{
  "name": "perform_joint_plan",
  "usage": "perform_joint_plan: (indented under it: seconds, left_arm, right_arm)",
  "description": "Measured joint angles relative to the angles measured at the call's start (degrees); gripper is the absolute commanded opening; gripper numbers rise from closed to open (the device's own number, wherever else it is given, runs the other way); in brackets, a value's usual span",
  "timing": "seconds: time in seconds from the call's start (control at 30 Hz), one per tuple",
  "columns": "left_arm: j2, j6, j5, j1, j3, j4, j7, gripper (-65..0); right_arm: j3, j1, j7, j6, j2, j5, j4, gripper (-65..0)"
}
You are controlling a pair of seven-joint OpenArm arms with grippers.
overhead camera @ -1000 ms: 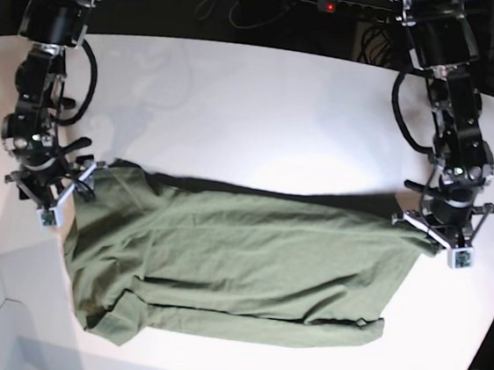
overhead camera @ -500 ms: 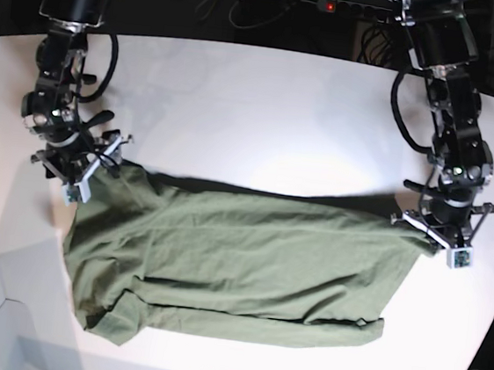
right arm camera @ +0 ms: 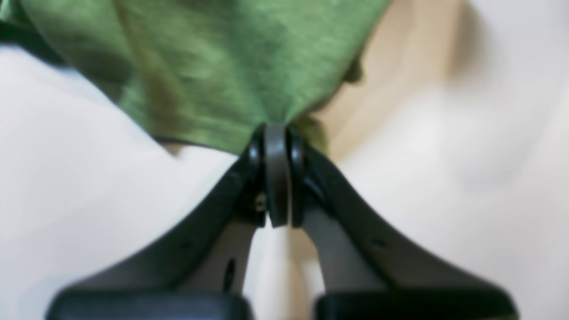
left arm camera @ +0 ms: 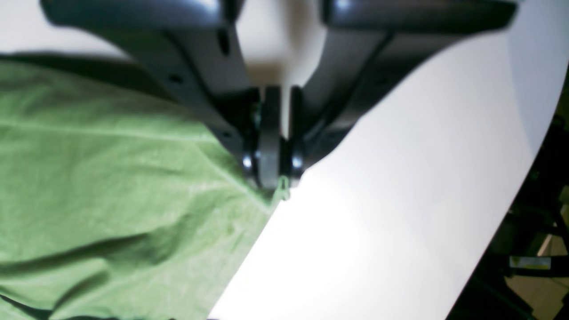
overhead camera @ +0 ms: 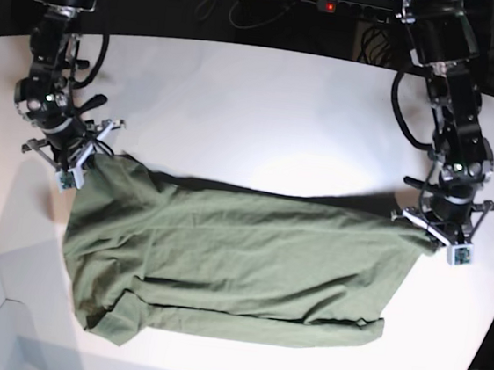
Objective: Layout the t-shirt on the table in an organized manner, then fold the t-shirt properly
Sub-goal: 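Drag the shirt corners away from its hem with both grippers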
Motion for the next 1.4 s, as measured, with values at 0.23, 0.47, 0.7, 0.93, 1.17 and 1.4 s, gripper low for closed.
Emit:
perform_joint_plan:
  seconds: [0.23, 0.47, 0.7, 0.93, 1.17, 1.4]
  left_arm:
    - [0.09, 0.02, 0.0, 3.65, -0.09, 5.84, 0.5, -64.6]
    - [0.0, -0.15, -0.17, 9.4, -0.07, 12.41, 0.66, -64.6]
    - [-0.02, -0.15, -0.15, 12.41, -0.11, 13.31, 0.55, -64.6]
    - [1.44, -0.15, -0.24, 14.23, 0.09, 13.27, 0.46, -64.6]
    - [1.38, -0.15, -0.15, 15.47, 0.04, 5.03, 0.39, -64.6]
    - [1.22, -0.13, -0.31, 18.16, 0.02, 5.75, 0.04, -64.6]
  right_arm:
    - [4.87, -4.66, -0.13, 0.22, -1.42, 0.5, 13.11, -65.0]
    - [8.37, -14.53, -0.61, 0.63, -4.02, 0.28, 21.35, -65.0]
    - [9.55, -24.72, -0.22, 0.59, -6.97, 0.28, 27.43, -65.0]
    - [13.49, -26.73, 0.5, 8.39, -10.99, 0.63, 30.95, -65.0]
    - [14.62, -28.3, -4.96, 10.47, -12.22, 0.11, 30.05, -65.0]
    - [14.62, -30.77, -5.92, 10.47, -12.2, 0.04, 28.87, -65.0]
